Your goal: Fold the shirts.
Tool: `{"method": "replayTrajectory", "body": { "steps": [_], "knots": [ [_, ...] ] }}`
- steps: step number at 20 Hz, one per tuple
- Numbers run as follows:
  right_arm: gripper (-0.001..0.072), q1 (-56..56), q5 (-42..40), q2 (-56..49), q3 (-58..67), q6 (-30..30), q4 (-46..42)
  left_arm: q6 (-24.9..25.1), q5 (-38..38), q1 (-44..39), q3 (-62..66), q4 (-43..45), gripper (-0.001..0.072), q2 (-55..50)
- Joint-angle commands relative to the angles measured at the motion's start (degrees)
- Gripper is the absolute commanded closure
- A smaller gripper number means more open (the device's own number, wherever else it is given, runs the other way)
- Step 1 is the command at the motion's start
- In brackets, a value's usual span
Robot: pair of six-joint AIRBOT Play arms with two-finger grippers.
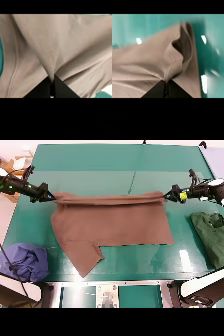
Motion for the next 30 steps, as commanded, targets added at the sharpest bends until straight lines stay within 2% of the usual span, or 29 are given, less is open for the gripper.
{"method": "replayTrajectory", "body": {
  "steps": [1,5,9,12,13,14,15,16,18,20,23,25,27,29,30],
  "knots": [
    [0.0696,0.0,2.3,-0.1,-2.8,0.7,-4.6,-1.3,-0.4,-1.1,-2.5,2.8,0.0675,0.0],
    [0.0695,0.5,2.3,-0.2,-3.0,0.6,-4.7,-1.4,1.3,-2.6,-6.0,3.4,0.0675,-0.1],
    [0.0695,1.8,2.3,-0.3,-3.1,0.7,-5.5,-4.1,-0.4,-2.6,-6.0,3.6,0.0675,-0.1],
    [0.0694,2.4,2.3,-0.3,-3.0,3.3,-8.4,-4.5,-1.6,-2.6,-6.1,3.6,0.0674,-0.1],
    [0.0677,2.4,2.6,-0.3,-2.9,3.7,-9.4,-4.5,-3.0,-2.6,-6.1,3.6,0.0640,-0.1],
    [0.0541,2.3,3.4,-0.2,-2.4,3.8,-10.1,-5.7,-4.5,-2.6,-6.1,3.6,0.0348,0.0],
    [0.0448,2.0,4.9,-0.1,-1.2,5.3,-11.0,-7.8,-6.5,-2.4,-6.1,3.7,0.0127,0.0],
    [0.0389,1.7,6.8,0.2,0.4,7.8,-12.1,-8.9,-8.9,-2.1,-6.1,4.2,0.0126,0.1],
    [0.0384,0.6,9.9,2.6,2.2,12.1,-15.2,-12.0,-14.4,-2.1,-6.5,7.1,0.0127,0.2],
    [0.0386,-0.7,12.1,7.5,0.0,12.7,-18.4,-12.4,-14.8,-2.1,-11.8,8.2,0.0127,4.2],
    [0.0390,-3.6,12.0,19.7,-12.0,15.3,-23.3,-11.5,-9.7,-2.1,-26.5,11.3,0.0127,16.6],
    [0.0421,-6.4,10.0,29.4,-24.2,20.8,-23.2,-11.5,-6.0,-2.1,-37.9,13.9,0.0127,27.6],
    [0.0417,-8.5,6.5,38.4,-36.7,25.8,-23.0,-12.2,-1.7,-2.1,-47.8,13.3,0.0128,38.4],
    [0.0411,-8.4,1.9,45.0,-47.0,25.9,-22.6,-14.6,4.0,-2.2,-55.7,10.6,0.0127,46.3],
    [0.0340,-8.4,-0.2,47.3,-51.3,25.9,-22.1,-14.5,5.9,-2.2,-59.6,8.0,0.0128,48.8]
  ]
}}
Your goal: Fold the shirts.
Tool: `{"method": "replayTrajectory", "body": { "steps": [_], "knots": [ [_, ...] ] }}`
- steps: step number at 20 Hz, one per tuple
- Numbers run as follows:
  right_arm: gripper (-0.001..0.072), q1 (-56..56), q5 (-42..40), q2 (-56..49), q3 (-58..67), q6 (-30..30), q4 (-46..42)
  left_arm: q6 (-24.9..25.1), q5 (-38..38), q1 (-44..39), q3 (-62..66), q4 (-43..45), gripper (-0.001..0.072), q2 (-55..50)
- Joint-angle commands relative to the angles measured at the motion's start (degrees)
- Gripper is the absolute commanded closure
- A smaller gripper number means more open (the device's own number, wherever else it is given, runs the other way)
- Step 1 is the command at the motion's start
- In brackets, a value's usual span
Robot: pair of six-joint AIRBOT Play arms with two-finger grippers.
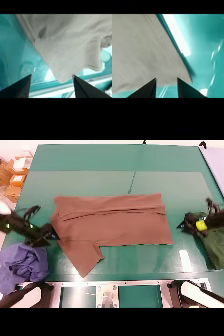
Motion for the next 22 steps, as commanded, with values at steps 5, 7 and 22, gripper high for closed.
{"method": "replayTrajectory", "body": {
  "steps": [5,7,22],
  "knots": [
    [0.0283,-1.0,-16.2,10.8,-24.3,-1.2,9.4,-2.6,23.9,-12.0,-26.1,-15.8,0.0128,11.7],
    [0.0282,-1.0,-18.7,10.4,-25.0,-4.3,14.6,-6.2,31.0,-17.3,-29.2,-17.0,0.0127,11.7],
    [0.0695,-1.1,-18.6,8.1,-24.3,-10.0,16.0,-5.8,17.6,-18.4,-16.9,-9.0,0.0675,11.9]
  ]
}}
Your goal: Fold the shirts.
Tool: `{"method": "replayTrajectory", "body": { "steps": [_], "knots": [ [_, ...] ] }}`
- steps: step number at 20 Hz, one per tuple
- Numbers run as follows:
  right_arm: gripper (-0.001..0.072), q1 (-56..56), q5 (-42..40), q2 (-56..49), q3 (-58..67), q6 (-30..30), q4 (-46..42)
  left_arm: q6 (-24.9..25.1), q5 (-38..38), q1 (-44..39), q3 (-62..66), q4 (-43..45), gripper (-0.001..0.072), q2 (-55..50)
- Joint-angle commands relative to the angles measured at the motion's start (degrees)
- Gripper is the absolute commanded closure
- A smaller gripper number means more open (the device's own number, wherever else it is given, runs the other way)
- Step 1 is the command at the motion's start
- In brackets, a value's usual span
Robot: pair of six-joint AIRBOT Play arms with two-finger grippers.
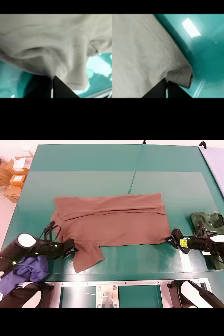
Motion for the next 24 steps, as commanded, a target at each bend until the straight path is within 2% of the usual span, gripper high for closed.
{"method": "replayTrajectory", "body": {
  "steps": [1,5,8,11,14,19,21,24],
  "knots": [
    [0.0696,0.0,4.2,0.1,0.9,-1.0,-4.5,-2.8,-11.8,0.0,7.0,9.4,0.0675,0.1],
    [0.0696,0.0,8.2,3.2,2.1,7.1,-16.3,-5.2,-23.8,0.0,14.2,20.2,0.0675,0.1],
    [0.0696,0.0,9.8,5.5,2.9,7.3,-15.3,-6.1,-24.9,0.0,19.5,20.4,0.0675,0.1],
    [0.0696,0.1,10.7,5.4,6.3,5.9,-9.5,-6.8,-22.7,0.0,25.9,20.4,0.0675,-0.1],
    [0.0696,2.9,7.5,4.0,13.3,5.1,-4.8,-5.4,-20.9,0.0,33.0,20.4,0.0676,-5.4],
    [0.0696,12.6,0.0,-10.1,29.1,5.3,-3.1,-2.3,-18.1,0.0,49.0,25.5,0.0675,-20.4],
    [0.0696,14.2,-0.7,-17.4,36.5,6.2,-3.1,-2.2,-17.4,0.0,55.7,29.0,0.0675,-26.4],
    [0.0696,15.6,-0.7,-28.0,46.5,7.3,-3.1,0.1,-16.2,0.0,63.4,29.0,0.0675,-36.2]
  ]
}}
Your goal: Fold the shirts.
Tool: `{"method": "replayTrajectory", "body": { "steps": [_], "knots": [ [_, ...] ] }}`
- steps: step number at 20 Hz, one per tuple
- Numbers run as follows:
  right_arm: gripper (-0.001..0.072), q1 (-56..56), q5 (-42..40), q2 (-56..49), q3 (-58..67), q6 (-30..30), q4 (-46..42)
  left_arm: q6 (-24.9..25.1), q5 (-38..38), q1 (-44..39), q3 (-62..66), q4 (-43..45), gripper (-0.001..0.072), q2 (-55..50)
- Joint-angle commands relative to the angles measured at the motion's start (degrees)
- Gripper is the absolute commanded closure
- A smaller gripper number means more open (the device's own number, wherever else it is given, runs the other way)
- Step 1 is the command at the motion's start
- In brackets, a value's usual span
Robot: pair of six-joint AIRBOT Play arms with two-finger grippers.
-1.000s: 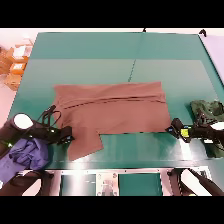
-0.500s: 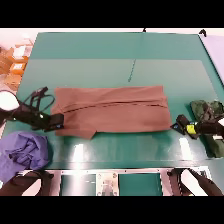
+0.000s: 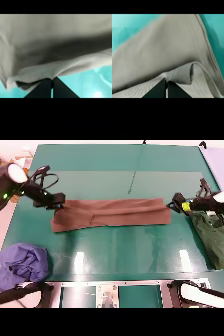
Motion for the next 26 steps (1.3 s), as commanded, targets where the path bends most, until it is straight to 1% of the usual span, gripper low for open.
{"method": "replayTrajectory", "body": {
  "steps": [1,2,3,4,5,6,7,8,10,12,13,14,16,17,22,23,24,25,26],
  "knots": [
    [0.0696,2.6,-1.4,-12.3,12.0,1.1,0.4,2.2,1.4,0.0,9.8,2.1,0.0674,-11.6],
    [0.0696,3.2,-1.6,-15.3,14.8,1.1,0.4,2.6,2.6,0.0,12.0,2.0,0.0674,-14.4],
    [0.0691,3.7,-2.1,-18.4,17.7,1.1,0.4,3.2,5.8,0.0,14.0,1.4,0.0673,-16.9],
    [0.0544,3.6,-2.3,-20.9,20.2,1.1,1.2,3.7,9.6,0.0,15.5,0.2,0.0436,-18.6],
    [0.0321,3.3,-1.8,-23.0,22.8,1.1,2.1,3.6,13.3,0.0,16.2,-1.0,0.0136,-19.3],
    [0.0223,2.6,-0.3,-24.3,25.2,1.1,2.0,3.7,16.7,0.0,16.5,-1.3,0.0087,-19.4],
    [0.0207,1.1,2.3,-25.0,27.5,0.7,2.0,3.7,17.9,0.3,17.1,-1.3,0.0087,-19.3],
    [0.0208,-0.8,5.3,-25.2,29.6,-0.5,1.6,3.6,16.7,0.9,18.4,-1.3,0.0088,-19.3],
    [0.0208,-5.2,13.0,-25.2,32.1,-6.0,1.5,3.7,9.2,3.1,22.8,-1.0,0.0088,-19.3],
    [0.0208,-8.8,19.7,-25.9,31.9,-11.6,0.5,3.6,1.1,5.6,26.4,-1.2,0.0092,-19.3],
    [0.0208,-10.1,23.1,-27.0,31.7,-13.4,0.4,3.6,-2.2,6.5,27.3,-1.2,0.0153,-19.3],
    [0.0208,-10.7,25.4,-28.5,31.5,-15.6,0.4,3.6,-4.8,7.1,27.6,-1.4,0.0324,-19.3],
    [0.0208,-10.3,28.1,-32.3,31.5,-17.5,1.2,4.7,-7.7,7.1,27.5,-1.4,0.0641,-19.3],
    [0.0208,-9.7,28.6,-34.2,31.5,-17.6,1.5,4.7,-8.1,6.8,27.5,-2.3,0.0675,-19.3],
    [0.0224,-5.3,28.7,-40.7,31.5,-20.0,4.4,5.1,-6.0,4.4,27.5,-7.2,0.0674,-19.3],
    [0.0312,-4.5,28.7,-41.4,31.5,-20.4,4.4,5.1,-5.5,3.4,27.5,-7.4,0.0675,-19.3],
    [0.0416,-3.9,28.7,-41.7,31.6,-20.9,4.4,5.2,-4.9,2.2,27.5,-7.8,0.0675,-19.4],
    [0.0576,-3.5,28.8,-41.7,31.8,-21.6,4.4,5.8,-4.2,0.8,27.5,-8.2,0.0675,-19.4],
    [0.0694,-3.5,29.5,-41.7,33.0,-21.9,4.4,6.0,-3.0,-0.9,27.5,-8.2,0.0675,-19.6]
  ]
}}
